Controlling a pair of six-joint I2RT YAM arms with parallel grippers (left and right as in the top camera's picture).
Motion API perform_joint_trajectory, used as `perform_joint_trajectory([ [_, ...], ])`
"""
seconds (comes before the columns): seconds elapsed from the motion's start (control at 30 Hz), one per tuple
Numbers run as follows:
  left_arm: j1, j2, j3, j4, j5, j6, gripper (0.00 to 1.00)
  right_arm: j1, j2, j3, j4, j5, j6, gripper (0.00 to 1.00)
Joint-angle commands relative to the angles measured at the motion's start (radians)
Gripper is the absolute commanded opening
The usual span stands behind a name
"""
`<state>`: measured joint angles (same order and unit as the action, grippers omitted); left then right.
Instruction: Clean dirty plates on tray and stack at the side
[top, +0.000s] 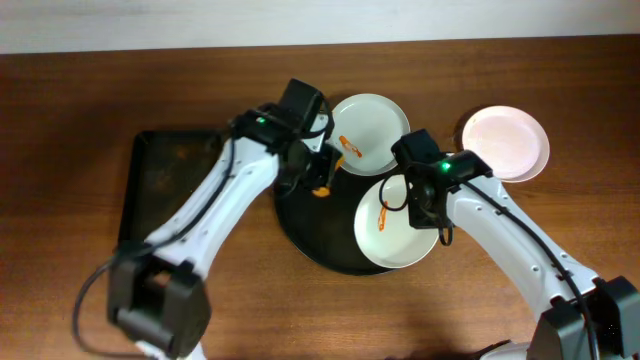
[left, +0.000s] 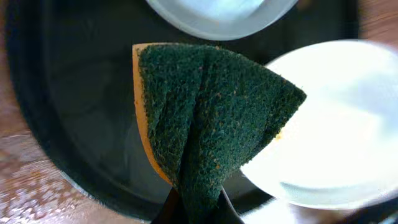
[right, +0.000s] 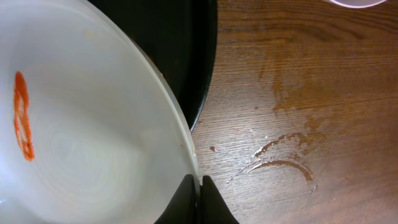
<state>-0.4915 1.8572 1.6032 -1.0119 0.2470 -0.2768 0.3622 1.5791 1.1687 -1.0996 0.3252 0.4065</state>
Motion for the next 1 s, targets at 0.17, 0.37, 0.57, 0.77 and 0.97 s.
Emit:
perform_joint_trajectory([
  [0.17,0.002,0.26,0.011,-0.001,-0.012,-0.01,0.0,-0.017,0.005,0.0,-0.004,0.016,-0.01,0.04],
  [0.37,-0.01,0.327,0.006,0.024,-0.092,-0.025,0.0,-0.017,0.005,0.0,0.0,0.016,-0.01,0.04],
  [0.57,-0.019,0.349,-0.045,0.071,-0.092,-0.025,0.0,-0.017,0.005,0.0,0.0,0.015,-0.009,0.04],
  [0.77,-0.019,0.325,-0.047,0.085,-0.091,-0.025,0.0,-0.017,0.005,0.0,0.0,0.0,-0.01,0.04],
  [0.97,-0.018,0.171,-0.029,0.071,-0.097,-0.025,0.0,-0.017,0.005,0.0,0.0,0.0,-0.01,0.04],
])
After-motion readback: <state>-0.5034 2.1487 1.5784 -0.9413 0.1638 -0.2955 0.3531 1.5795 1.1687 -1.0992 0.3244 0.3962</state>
